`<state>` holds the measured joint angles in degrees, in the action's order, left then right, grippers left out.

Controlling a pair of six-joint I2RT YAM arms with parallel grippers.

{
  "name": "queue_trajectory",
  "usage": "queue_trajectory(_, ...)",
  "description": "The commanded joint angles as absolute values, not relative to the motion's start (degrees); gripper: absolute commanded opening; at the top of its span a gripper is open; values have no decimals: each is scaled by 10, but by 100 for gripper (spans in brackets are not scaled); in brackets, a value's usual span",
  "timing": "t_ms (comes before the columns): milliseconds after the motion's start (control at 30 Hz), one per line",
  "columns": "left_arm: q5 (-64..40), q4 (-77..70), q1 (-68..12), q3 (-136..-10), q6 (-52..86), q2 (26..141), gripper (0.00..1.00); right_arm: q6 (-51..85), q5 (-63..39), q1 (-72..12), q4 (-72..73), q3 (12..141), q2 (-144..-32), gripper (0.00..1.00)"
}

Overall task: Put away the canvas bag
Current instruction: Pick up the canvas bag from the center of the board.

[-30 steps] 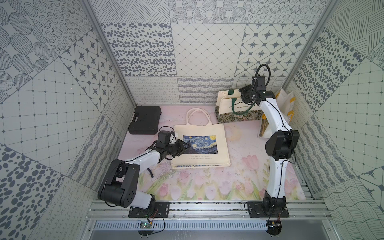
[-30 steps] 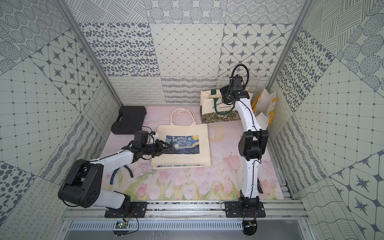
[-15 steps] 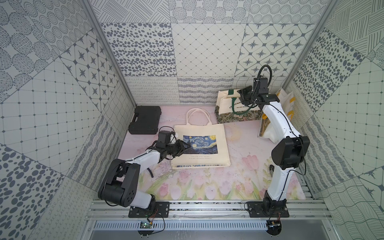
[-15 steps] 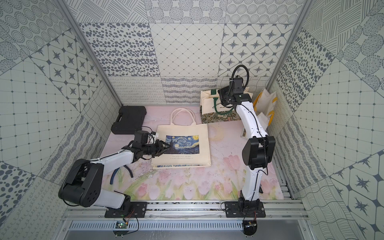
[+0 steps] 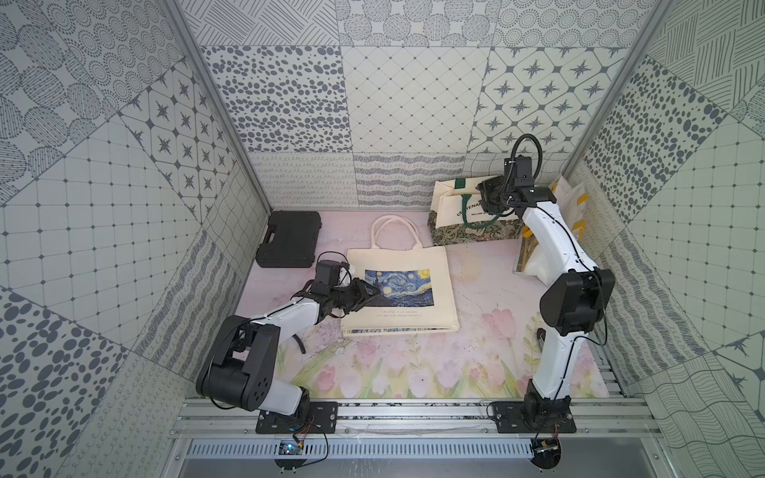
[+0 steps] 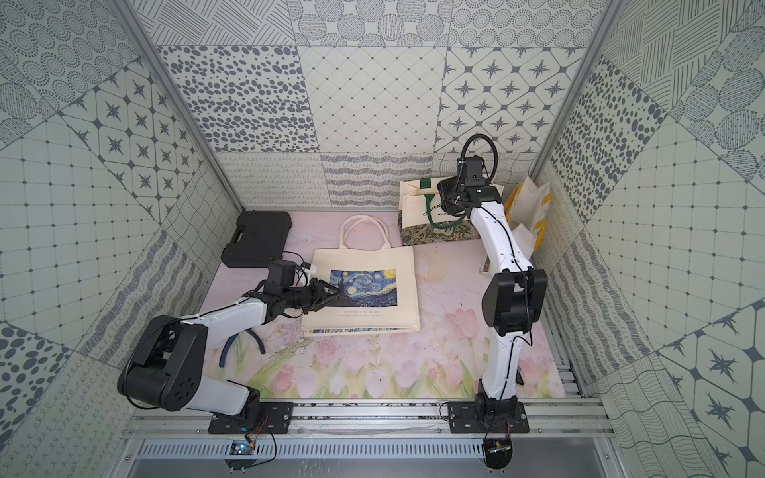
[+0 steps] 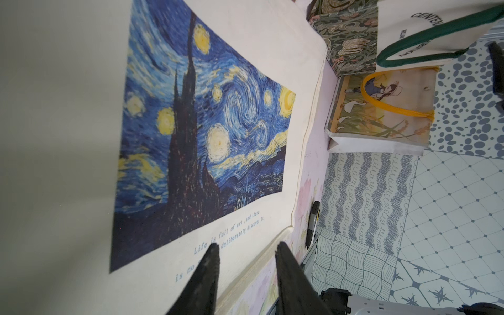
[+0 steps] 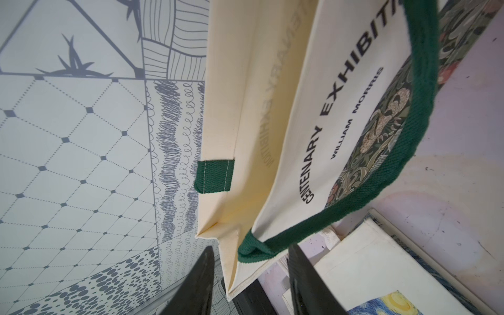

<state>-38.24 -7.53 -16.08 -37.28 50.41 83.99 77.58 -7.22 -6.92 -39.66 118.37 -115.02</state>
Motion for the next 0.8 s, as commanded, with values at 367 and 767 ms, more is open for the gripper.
queue_trajectory(367, -406, -105, -159, -388, 493, 857, 37, 808, -80, -55, -392, 1302, -1281, 24)
queue_trajectory(767, -406, -109, -159, -384, 492, 851, 37, 730, -112, -54, -346, 1318, -1252, 0)
